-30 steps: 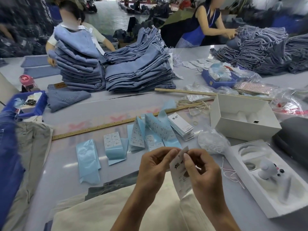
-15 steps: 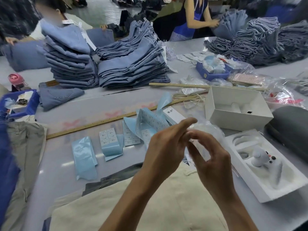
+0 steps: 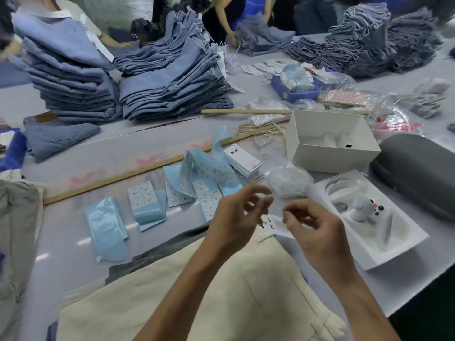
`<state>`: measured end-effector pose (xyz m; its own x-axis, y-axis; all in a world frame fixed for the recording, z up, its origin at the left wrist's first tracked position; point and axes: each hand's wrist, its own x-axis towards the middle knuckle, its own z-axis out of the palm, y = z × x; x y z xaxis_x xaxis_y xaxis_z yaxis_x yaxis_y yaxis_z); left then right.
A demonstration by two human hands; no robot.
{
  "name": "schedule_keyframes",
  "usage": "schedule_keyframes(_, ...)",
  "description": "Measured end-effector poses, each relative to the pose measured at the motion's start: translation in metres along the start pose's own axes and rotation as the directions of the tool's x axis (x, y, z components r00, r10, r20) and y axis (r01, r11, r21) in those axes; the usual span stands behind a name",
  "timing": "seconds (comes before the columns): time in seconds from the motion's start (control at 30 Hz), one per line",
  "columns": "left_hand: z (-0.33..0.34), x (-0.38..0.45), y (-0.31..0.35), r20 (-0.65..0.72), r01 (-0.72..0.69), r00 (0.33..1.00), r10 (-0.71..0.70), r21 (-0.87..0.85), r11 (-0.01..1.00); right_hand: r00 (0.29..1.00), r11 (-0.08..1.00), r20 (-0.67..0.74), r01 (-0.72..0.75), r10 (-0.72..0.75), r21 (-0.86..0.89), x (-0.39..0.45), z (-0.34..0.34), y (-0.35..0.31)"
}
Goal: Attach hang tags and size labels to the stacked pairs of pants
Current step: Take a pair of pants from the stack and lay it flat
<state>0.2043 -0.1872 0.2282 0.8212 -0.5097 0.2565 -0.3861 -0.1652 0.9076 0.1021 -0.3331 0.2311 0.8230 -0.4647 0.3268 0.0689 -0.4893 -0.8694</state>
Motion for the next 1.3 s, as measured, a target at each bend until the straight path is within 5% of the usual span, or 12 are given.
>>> schedule_keyframes(0.1,0.005,-0.007,-0.025,0.125,0.134,0.974,-0.191,0.364,0.922,0.999,0.992,-0.023,-0.043,0.04,-0.117,-0.008,-0.007,0.013)
schedule_keyframes(0.2,0.017,-0.012,-0.035,0.283,0.202,0.877,-0.39,0.519,0.83,0.994,0.987,-0.06,-0.095,0.088,-0.131,-0.016,-0.009,0.022)
schedule_keyframes(0.37,0.026,-0.008,-0.033,0.199,0.179,0.916,-0.349,0.576,0.797,0.996,0.957,-0.054,-0.078,0.066,-0.28,-0.033,0.009,0.028)
schedule_keyframes(0.5,0.024,-0.016,-0.034,0.138,0.232,0.937,-0.321,0.442,0.866,0.986,0.972,0.048,-0.146,0.157,-0.186,-0.044,0.028,0.031)
schedule_keyframes(0.6,0.017,-0.014,-0.038,0.167,0.385,0.898,-0.406,0.144,0.912,0.985,0.966,0.029,-0.162,0.171,-0.202,-0.046,0.03,0.031)
schedule_keyframes(0.77,0.005,-0.01,-0.039,0.278,0.568,0.813,-0.511,-0.188,0.801,0.979,0.914,0.018,-0.184,0.204,-0.362,-0.04,0.033,0.032)
schedule_keyframes(0.97,-0.003,-0.015,-0.039,0.331,0.555,0.825,-0.458,-0.324,0.766,0.977,0.912,-0.029,-0.209,0.213,-0.354,-0.034,0.041,0.025)
schedule_keyframes(1.13,-0.006,-0.019,-0.04,0.278,0.471,0.872,-0.403,-0.25,0.846,0.963,0.958,-0.002,-0.267,0.268,-0.102,-0.034,0.049,0.021)
schedule_keyframes(1.3,-0.012,-0.016,-0.044,0.291,0.511,0.85,-0.439,-0.248,0.823,0.966,0.957,-0.002,-0.255,0.258,-0.136,-0.034,0.053,0.023)
